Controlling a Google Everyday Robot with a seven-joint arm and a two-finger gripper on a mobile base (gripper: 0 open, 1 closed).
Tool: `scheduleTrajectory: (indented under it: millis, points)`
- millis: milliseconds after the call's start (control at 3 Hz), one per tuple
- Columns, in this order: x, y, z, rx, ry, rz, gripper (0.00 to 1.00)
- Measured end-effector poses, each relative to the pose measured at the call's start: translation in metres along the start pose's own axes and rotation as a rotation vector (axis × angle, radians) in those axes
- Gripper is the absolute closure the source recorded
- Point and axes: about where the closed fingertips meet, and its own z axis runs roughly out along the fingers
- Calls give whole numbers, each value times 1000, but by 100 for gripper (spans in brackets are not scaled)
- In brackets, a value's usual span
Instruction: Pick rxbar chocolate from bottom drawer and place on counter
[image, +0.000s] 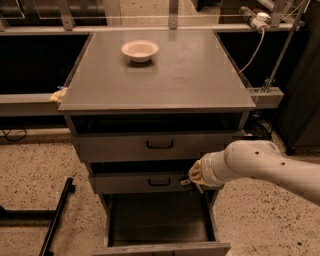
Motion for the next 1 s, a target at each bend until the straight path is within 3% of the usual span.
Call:
scheduleTrajectory:
  millis: [333, 1000]
  points:
    - [-33, -17, -69, 22, 67, -41, 100]
    - [-88, -85, -208, 134, 253, -140, 100]
